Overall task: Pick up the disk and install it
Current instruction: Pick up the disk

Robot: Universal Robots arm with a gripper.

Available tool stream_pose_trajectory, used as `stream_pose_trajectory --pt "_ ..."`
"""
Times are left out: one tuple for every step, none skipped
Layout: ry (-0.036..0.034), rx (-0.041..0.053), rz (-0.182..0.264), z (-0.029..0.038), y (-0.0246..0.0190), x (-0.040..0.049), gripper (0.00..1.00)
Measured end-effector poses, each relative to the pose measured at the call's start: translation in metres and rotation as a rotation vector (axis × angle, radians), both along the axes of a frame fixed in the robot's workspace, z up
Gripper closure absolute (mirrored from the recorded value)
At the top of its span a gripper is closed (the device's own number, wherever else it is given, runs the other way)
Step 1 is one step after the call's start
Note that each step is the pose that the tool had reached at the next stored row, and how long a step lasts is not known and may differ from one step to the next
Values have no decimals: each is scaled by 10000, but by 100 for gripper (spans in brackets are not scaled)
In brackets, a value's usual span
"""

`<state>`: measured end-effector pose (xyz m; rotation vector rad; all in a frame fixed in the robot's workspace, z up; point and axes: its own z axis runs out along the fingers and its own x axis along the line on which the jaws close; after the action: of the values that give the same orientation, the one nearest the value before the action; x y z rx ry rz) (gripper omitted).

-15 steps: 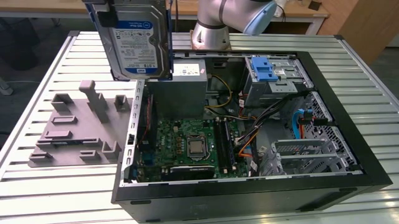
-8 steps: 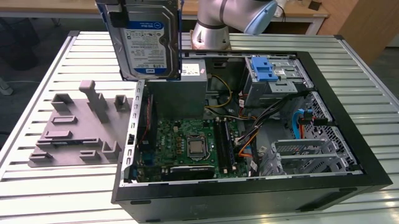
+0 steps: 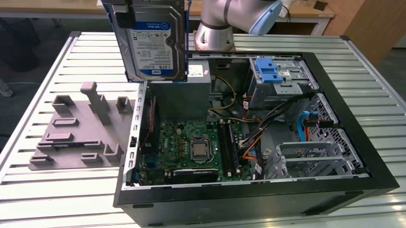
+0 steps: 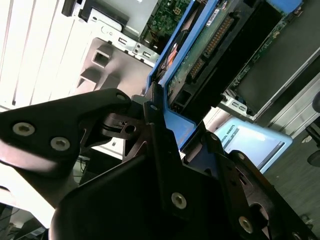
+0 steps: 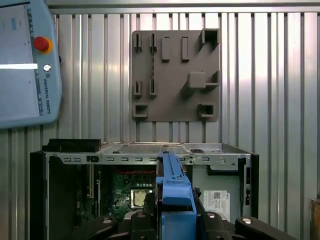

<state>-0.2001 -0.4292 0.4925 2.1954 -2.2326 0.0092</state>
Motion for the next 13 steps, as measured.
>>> stream_pose_trajectory --pt "0 0 1 0 0 12 64" --pt "0 0 0 -1 0 25 64" --pt "0 0 1 0 0 37 64" --pt "1 -1 1 0 0 46 64" --pt "0 0 1 -1 0 55 64" --pt "0 0 0 -1 0 63 64" --pt "1 -1 0 -1 0 72 64" --pt "0 1 1 -2 0 82 64" --pt "0 0 1 -2 0 91 64" --pt "1 0 1 -2 0 99 64" --pt "0 0 1 -2 0 105 64" --pt "0 0 1 -3 0 112 64" --pt "0 -1 0 -2 0 119 64"
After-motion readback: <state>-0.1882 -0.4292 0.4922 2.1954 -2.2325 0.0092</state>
